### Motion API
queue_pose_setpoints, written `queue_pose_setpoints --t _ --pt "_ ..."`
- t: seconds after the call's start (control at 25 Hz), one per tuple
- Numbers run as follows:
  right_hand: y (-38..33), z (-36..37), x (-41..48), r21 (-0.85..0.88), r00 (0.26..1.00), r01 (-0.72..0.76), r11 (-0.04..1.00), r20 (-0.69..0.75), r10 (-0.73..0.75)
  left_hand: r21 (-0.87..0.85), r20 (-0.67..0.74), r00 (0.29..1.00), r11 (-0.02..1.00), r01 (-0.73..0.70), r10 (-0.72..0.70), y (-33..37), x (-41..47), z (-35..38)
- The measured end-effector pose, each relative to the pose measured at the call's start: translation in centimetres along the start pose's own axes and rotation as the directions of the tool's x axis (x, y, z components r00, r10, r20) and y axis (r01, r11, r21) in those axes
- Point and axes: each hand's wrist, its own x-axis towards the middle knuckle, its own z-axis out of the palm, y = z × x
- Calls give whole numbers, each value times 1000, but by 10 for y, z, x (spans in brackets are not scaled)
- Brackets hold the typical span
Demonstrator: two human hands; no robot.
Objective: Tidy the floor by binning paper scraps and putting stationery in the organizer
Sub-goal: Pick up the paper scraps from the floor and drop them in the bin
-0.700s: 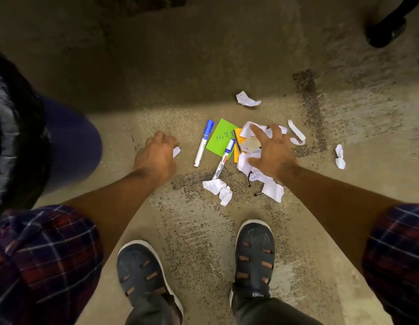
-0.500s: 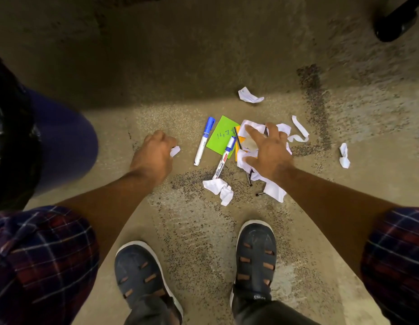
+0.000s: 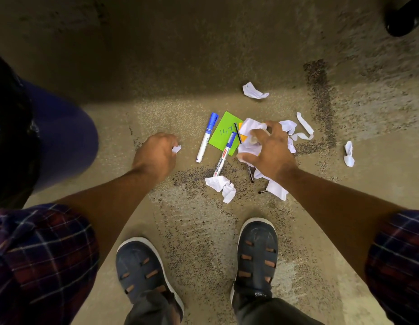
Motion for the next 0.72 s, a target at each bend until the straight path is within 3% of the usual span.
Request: queue_pose_setpoints --t 0.16,0.4,0.56,0.72 --pt "3 5 -4 -72 999 -7 997 52 10 -33 -7 1000 999 3 -3 -7 -5 1" --pt "3 1 -6 -29 999 20 999 -31 -21 -65 -13 1000 998 3 -4 -11 -11 -1" --pt "3 -6 -4 -55 999 -29 998 -37 27 -84 -12 1000 996 14 -15 -10 -16 -6" --pt "-2 -22 -5 48 987 -142 989 -63 145 -97 -25 999 995 22 -25 -7 -26 -16"
